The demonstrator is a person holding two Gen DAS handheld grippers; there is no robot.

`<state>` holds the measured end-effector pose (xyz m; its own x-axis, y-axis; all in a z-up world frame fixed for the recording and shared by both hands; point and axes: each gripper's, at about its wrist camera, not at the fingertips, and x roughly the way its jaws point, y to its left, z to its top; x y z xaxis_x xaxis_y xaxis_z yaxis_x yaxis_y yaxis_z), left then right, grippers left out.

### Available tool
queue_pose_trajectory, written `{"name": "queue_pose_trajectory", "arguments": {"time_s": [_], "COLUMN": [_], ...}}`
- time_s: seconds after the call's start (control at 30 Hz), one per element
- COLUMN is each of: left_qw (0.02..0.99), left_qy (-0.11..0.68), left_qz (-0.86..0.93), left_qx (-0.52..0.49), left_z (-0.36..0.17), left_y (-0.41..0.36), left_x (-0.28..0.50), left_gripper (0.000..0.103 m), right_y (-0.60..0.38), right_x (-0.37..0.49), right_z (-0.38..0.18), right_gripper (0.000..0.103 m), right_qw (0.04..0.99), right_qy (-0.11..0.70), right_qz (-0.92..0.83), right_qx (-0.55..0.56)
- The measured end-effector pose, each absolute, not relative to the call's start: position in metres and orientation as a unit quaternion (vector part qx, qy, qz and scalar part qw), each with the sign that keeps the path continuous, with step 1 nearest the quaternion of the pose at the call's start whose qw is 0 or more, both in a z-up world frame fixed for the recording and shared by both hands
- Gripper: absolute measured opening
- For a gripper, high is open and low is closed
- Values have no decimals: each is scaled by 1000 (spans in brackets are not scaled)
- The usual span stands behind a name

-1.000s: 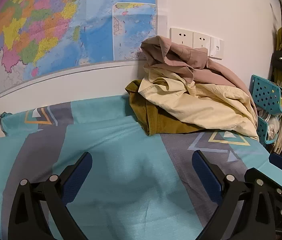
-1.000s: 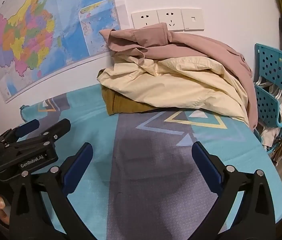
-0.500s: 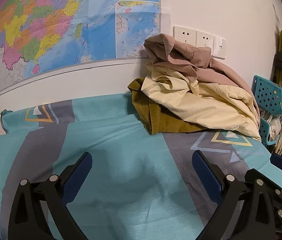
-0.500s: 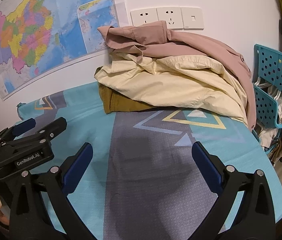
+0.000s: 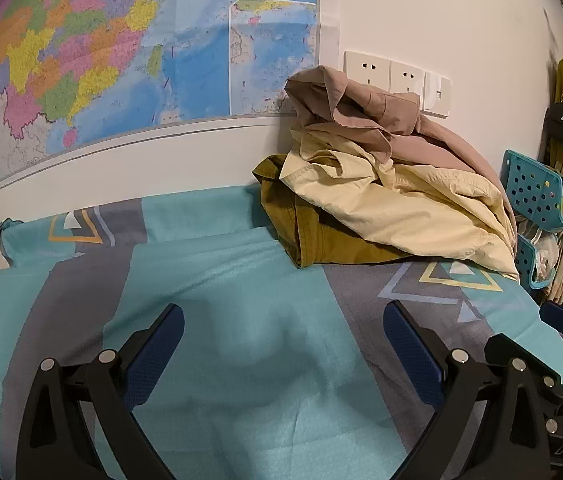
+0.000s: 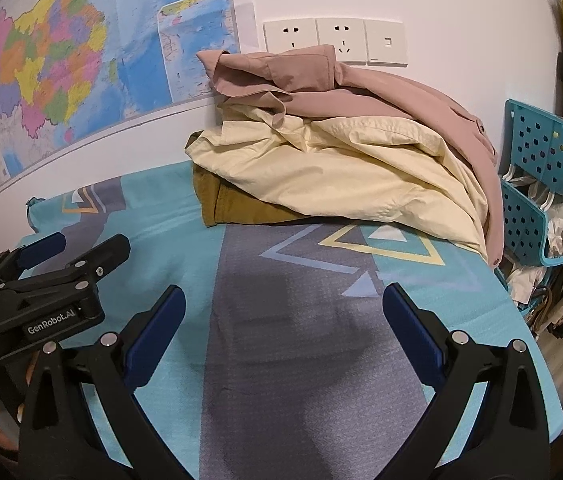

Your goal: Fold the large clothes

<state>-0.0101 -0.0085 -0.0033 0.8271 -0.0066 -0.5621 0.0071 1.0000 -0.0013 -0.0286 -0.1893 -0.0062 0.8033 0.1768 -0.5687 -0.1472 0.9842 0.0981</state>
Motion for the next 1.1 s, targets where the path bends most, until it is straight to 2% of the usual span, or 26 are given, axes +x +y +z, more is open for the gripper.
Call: {"name": "queue_pose_trajectory", "arguments": {"time_s": [1.1], "left_qw": [952], "left_qy": [305], "left_qz": [-28], "left_qx": [2], "left_z": [-3], "left_y": [-14], "left_x": [1], "left_gripper": [96], "right_y": [-194], "right_x": [-16], "right_z": [3], "right_gripper": [97], "right_qw": [954], "right_qy": [288], "right_qz": [87], "right_qx": [-2]}}
